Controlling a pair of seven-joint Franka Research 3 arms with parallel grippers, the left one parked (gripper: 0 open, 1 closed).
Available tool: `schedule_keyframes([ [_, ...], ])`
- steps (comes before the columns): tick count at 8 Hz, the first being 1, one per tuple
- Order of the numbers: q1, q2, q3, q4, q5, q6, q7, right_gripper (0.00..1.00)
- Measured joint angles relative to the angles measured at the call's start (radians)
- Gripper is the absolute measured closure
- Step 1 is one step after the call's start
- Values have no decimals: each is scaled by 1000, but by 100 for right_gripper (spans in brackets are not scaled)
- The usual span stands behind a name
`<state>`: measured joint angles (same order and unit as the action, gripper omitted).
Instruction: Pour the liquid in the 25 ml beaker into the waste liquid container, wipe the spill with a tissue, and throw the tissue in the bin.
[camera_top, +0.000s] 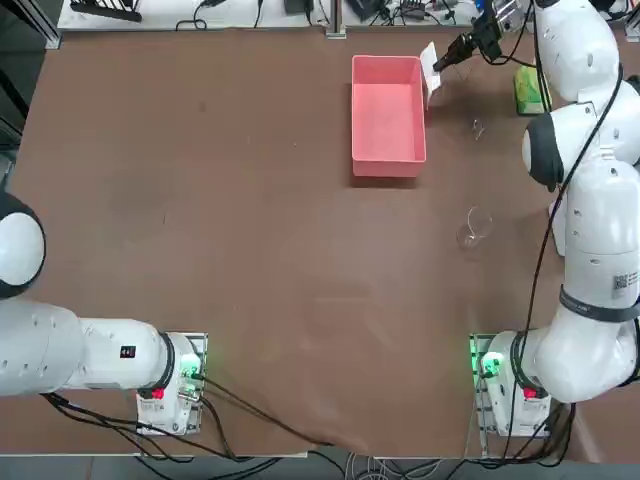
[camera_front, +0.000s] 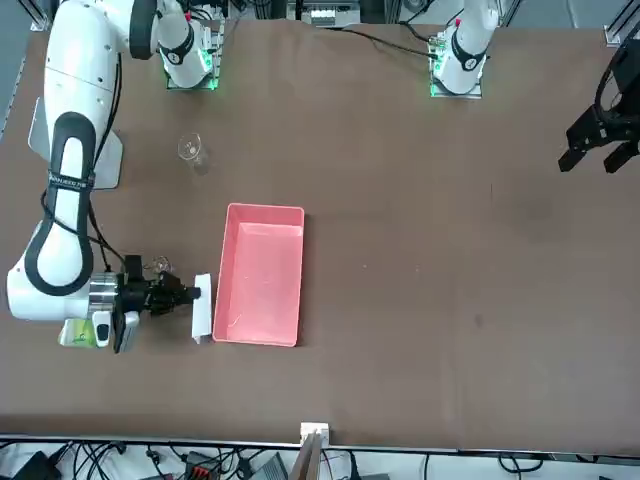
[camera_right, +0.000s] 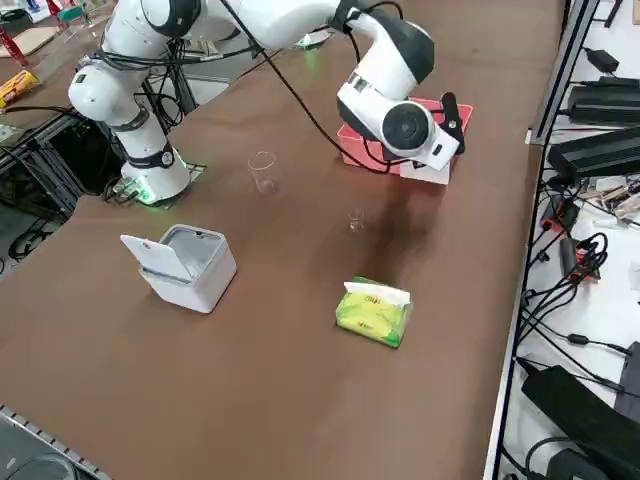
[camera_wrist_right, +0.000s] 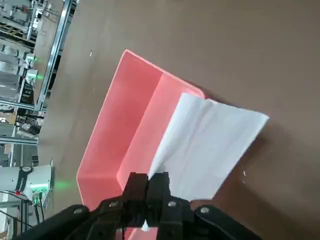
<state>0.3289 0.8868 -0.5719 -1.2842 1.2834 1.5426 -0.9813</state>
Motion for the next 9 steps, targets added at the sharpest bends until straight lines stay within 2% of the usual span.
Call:
schedule_keyframes([
  [5,-2,1,4,-71,14,-2,-129,98],
  [9,-3,28,6,-82,51,-1,-183,98],
])
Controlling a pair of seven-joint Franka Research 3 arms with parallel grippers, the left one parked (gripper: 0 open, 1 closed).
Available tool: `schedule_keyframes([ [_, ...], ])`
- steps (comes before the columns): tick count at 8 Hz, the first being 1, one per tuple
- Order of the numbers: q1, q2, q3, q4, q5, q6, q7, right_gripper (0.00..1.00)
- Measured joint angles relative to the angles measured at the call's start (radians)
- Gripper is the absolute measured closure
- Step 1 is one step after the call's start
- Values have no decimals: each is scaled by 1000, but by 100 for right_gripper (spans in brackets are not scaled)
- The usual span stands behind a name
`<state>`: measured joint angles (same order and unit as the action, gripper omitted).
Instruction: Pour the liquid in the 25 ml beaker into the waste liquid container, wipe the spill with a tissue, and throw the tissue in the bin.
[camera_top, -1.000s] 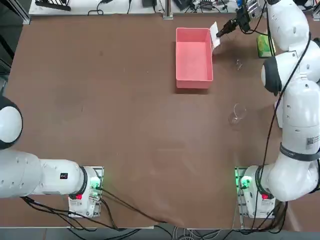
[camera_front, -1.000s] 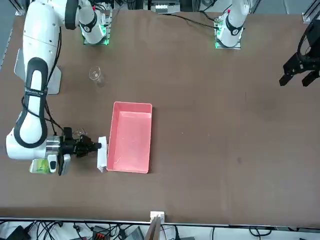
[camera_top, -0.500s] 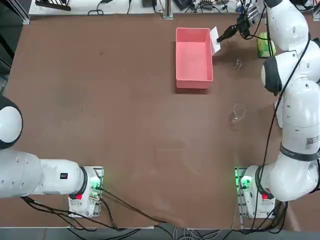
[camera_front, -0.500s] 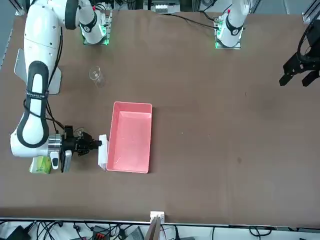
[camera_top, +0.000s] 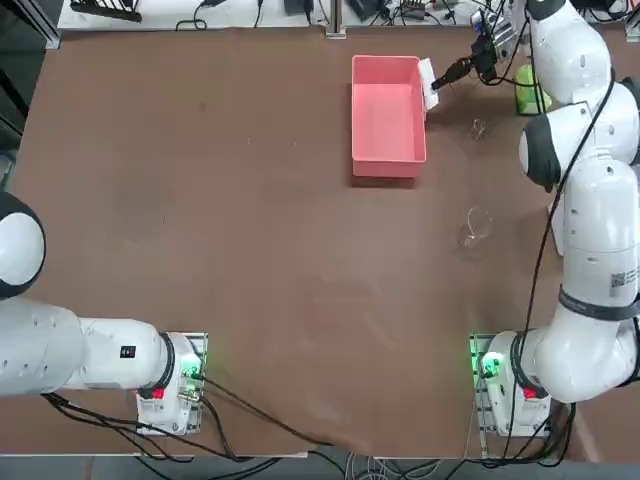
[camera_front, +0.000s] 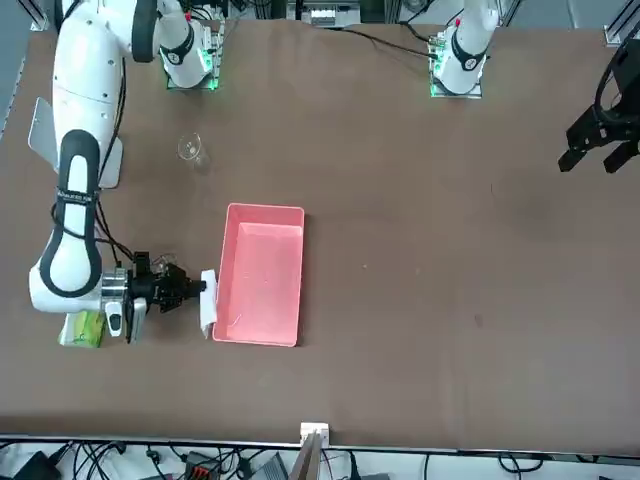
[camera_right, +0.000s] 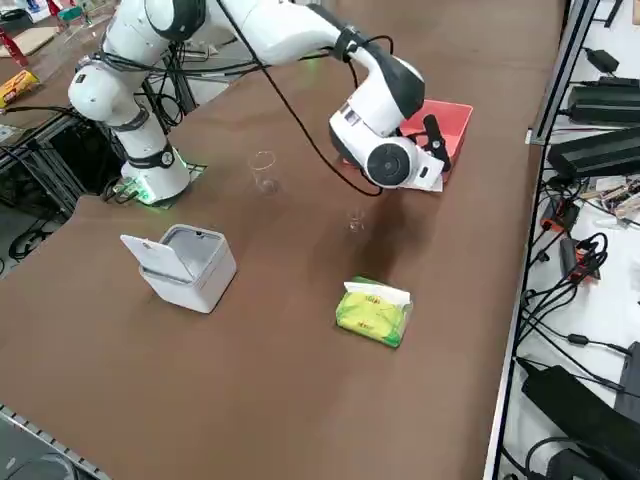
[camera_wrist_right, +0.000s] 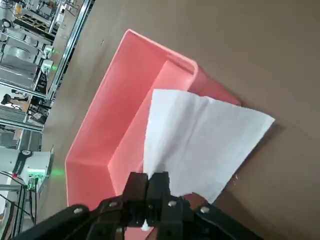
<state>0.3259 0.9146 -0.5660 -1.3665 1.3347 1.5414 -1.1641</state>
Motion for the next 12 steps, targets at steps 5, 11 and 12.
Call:
schedule_keyframes([
  [5,-1,26,1,-1,1,9,-13,98],
  [11,-2,53,1,-1,0,53,-49,98],
  [12,-2,59,1,-1,0,58,-50,98],
])
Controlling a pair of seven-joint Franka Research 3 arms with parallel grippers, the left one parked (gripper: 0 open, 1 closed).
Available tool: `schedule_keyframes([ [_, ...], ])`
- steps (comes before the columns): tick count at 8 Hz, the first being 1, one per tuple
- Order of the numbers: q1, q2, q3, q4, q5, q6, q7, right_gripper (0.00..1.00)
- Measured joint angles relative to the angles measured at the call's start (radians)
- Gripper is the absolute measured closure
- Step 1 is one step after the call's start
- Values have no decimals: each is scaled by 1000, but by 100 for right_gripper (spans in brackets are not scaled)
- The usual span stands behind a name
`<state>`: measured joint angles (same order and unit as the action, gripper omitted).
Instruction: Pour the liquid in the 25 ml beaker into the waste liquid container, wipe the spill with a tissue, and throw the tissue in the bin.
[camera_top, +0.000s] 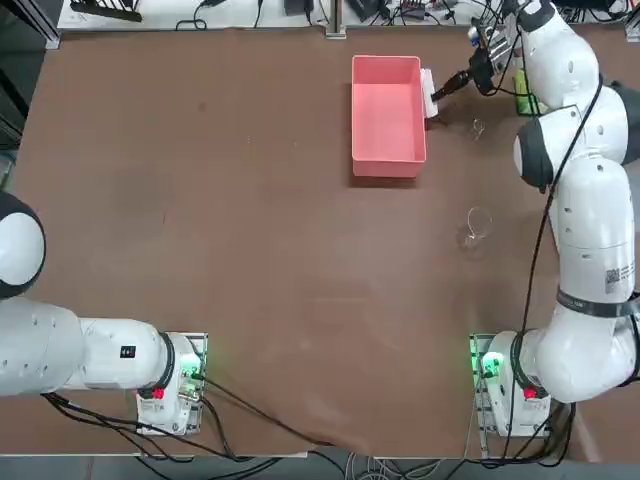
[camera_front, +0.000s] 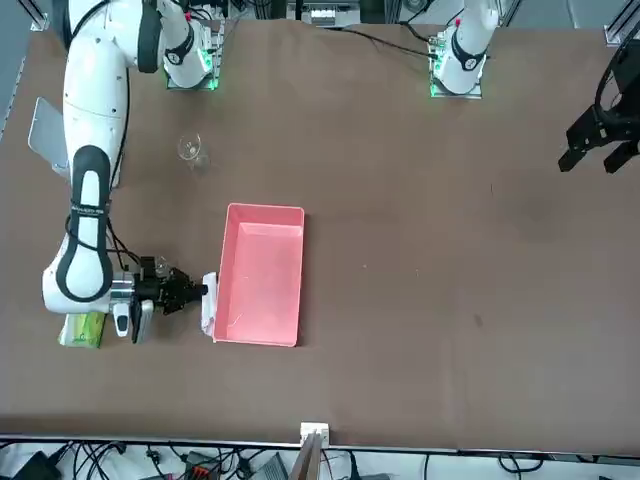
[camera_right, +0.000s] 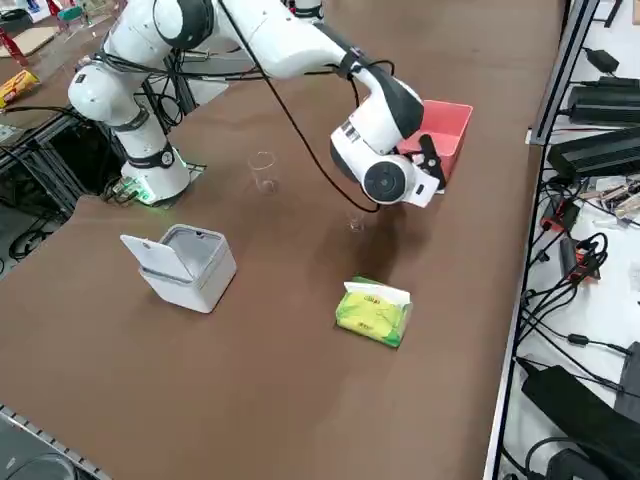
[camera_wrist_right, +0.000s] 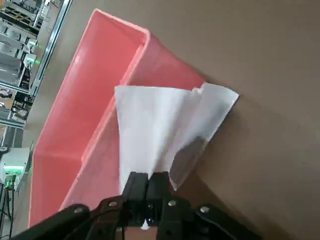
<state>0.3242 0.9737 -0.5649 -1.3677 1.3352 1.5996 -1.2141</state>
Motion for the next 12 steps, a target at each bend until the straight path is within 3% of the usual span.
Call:
schedule_keyframes([
  [7,6,33,9,0,0,54,-1,98],
  [12,8,36,42,1,0,111,-2,98],
])
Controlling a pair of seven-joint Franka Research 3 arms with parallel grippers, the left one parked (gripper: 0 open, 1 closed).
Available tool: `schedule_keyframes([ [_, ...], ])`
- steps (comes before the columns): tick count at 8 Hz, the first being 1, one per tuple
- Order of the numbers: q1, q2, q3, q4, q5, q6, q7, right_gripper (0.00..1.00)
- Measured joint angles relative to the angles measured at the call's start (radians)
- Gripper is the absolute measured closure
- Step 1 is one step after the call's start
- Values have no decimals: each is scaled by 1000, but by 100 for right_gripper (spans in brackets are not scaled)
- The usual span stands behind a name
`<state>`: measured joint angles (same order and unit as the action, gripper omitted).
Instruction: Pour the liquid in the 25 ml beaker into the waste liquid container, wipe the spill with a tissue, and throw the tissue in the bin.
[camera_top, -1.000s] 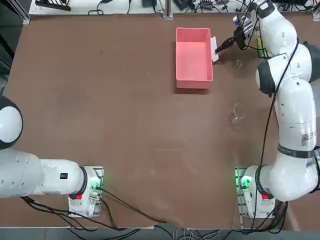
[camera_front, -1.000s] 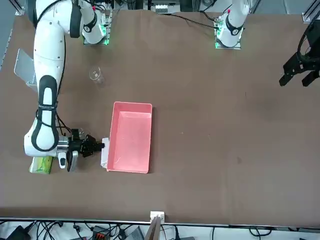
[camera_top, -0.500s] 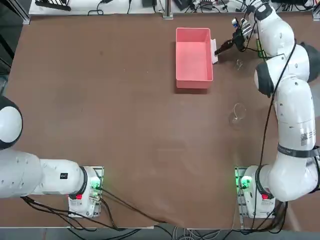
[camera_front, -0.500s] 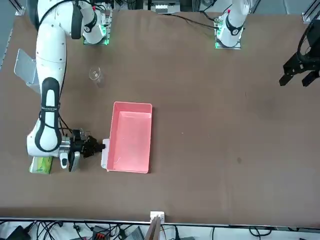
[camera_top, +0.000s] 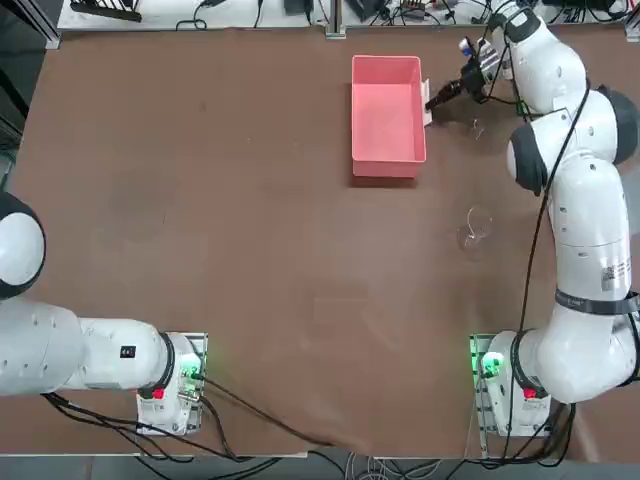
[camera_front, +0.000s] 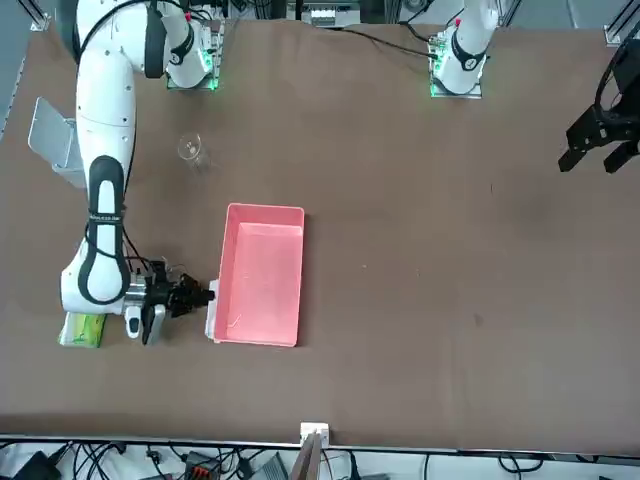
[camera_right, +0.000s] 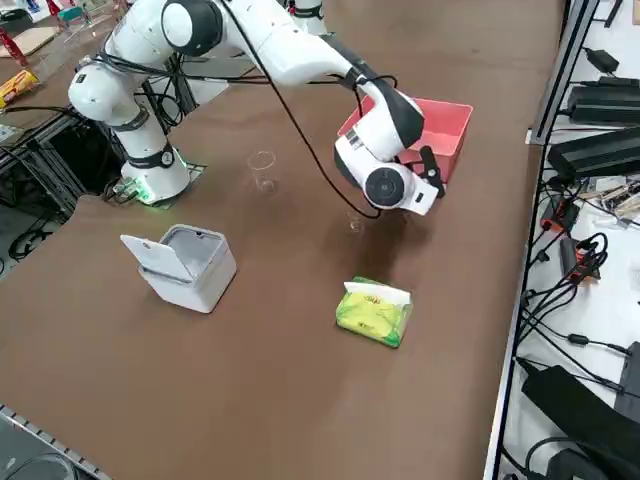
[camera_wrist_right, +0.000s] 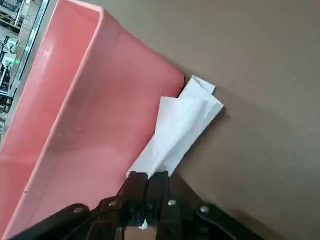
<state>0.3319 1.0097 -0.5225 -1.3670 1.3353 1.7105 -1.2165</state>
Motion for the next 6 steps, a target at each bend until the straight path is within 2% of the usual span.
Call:
schedule_keyframes([
  [6,3,1,5,6,0,13,0,98],
])
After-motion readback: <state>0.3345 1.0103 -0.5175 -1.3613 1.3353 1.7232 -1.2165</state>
